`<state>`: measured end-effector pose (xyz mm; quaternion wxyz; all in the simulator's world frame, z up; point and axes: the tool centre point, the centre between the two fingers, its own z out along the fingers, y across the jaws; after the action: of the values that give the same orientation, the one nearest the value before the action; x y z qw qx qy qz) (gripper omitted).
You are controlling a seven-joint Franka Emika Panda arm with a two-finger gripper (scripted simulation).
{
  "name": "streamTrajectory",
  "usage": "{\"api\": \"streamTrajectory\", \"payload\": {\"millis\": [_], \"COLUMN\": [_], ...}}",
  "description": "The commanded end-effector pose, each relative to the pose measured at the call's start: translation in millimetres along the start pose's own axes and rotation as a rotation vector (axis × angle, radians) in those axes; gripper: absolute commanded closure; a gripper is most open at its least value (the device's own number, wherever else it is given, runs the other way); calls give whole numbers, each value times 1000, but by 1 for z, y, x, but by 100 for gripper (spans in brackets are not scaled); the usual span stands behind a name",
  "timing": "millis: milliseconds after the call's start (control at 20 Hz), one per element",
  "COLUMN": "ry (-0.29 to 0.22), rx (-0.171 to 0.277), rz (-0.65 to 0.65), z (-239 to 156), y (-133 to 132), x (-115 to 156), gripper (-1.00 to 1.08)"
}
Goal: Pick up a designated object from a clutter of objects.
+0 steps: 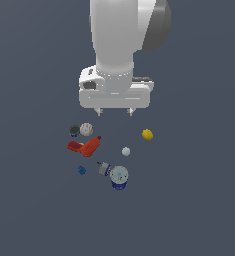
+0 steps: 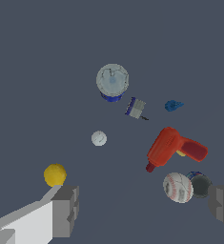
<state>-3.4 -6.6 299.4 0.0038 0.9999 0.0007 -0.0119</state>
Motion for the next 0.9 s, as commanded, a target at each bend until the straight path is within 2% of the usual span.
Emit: {"api": "streamTrajectory", "payload": {"millis": [0,450,850], "ry": [0,13,13], "rx": [0,28,28], "rz": [0,41,43], "z": [0,-13,-10], "y": [0,0,2], "x": [0,3,3], "gripper": [-92,-92,-92]}}
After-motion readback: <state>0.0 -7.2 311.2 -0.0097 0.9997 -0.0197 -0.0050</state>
